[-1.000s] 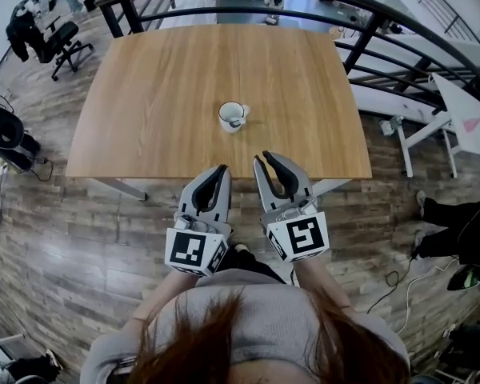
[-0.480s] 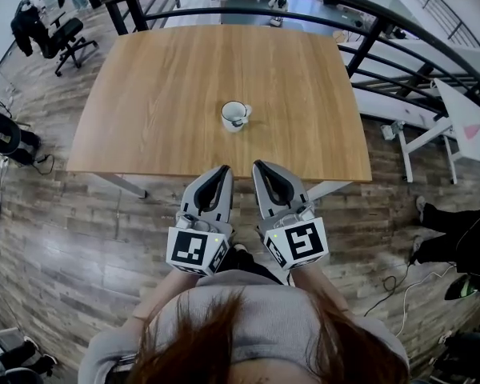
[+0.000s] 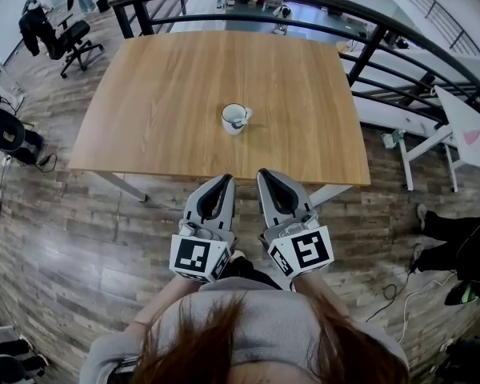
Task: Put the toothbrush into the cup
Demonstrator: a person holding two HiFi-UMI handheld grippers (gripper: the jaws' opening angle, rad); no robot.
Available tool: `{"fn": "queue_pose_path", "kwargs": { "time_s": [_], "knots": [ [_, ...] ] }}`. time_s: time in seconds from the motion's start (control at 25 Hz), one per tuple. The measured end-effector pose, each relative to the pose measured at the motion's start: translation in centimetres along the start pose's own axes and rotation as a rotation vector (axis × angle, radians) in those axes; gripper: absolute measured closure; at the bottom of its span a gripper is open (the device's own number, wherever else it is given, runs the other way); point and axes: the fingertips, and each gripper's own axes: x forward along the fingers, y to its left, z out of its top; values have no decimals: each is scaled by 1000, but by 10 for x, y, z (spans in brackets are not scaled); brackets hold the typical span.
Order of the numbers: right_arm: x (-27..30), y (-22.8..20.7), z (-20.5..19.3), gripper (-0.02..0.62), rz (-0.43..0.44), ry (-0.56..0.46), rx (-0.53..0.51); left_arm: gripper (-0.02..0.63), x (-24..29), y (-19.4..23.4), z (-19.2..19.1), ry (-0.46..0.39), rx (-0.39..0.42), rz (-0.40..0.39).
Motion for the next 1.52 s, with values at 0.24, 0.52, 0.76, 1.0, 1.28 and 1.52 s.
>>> {"fn": "queue_pose_path", "kwargs": {
  "time_s": [0.24, 0.52, 0.76, 1.0, 1.28, 1.52],
  "knots": [
    [-21, 28, 4, 580, -4, -19, -2, 598, -31, -6, 2, -19, 4, -12],
    [-64, 92, 1, 580, -17, -14, 39, 598, -108, -17, -7, 8, -27, -8],
    [-111, 154, -7, 580, -41, -18, 61, 598, -180, -30, -5, 0, -9, -20],
    [-153, 193, -3, 580, -82, -31, 61, 598, -231, -50, -2, -5, 1, -56],
    [-176, 210, 4, 580, -96, -34, 39, 598, -249, -69, 9, -27, 13, -91],
    [-181, 222, 19, 580, -61, -44, 10, 598, -254, -81, 21, -45, 14, -85]
  ]
}}
